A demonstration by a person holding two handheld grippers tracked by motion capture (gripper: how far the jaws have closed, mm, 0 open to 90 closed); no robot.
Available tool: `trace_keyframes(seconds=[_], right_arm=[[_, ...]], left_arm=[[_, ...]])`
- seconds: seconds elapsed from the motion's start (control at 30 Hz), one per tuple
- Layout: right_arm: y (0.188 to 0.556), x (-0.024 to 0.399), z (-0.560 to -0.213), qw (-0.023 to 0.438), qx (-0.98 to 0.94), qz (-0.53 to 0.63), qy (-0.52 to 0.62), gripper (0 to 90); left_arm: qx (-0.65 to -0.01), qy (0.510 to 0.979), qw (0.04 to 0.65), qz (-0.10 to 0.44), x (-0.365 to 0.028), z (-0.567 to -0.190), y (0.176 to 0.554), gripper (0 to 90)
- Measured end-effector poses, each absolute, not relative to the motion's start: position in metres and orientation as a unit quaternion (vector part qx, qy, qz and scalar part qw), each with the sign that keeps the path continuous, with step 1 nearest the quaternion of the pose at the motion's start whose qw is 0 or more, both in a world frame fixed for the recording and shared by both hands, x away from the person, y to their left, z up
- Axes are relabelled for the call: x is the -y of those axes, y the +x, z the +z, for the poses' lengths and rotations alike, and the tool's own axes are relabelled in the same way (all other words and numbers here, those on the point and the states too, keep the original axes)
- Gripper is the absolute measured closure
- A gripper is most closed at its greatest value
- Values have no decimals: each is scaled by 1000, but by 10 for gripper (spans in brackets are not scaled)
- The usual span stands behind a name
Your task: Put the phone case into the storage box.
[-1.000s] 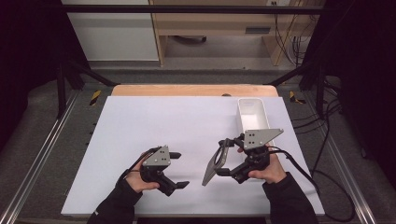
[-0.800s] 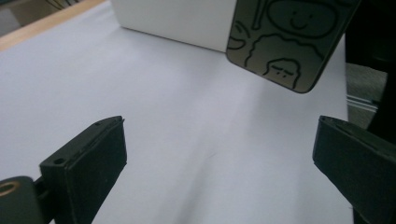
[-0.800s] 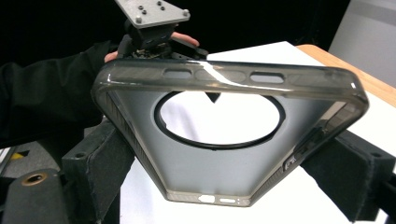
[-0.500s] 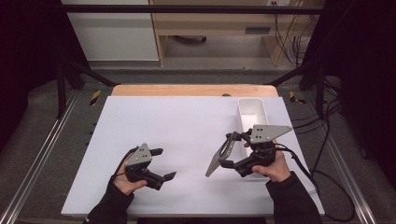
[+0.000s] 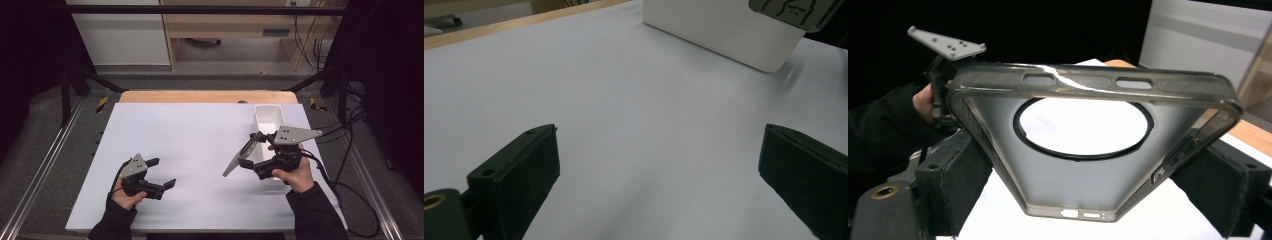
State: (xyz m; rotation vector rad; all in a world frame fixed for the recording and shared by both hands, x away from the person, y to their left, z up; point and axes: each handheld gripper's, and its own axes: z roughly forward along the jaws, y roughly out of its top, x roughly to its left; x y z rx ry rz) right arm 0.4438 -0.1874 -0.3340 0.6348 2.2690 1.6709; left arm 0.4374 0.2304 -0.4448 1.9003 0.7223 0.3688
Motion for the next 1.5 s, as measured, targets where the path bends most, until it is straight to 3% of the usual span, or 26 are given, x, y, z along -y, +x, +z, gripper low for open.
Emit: trace_keyframes(seconds=[1.5], right_arm=[[484, 215, -295, 257, -715, 531, 375, 125]], left_arm=[[-336, 780, 497, 177, -260, -452, 439, 20]])
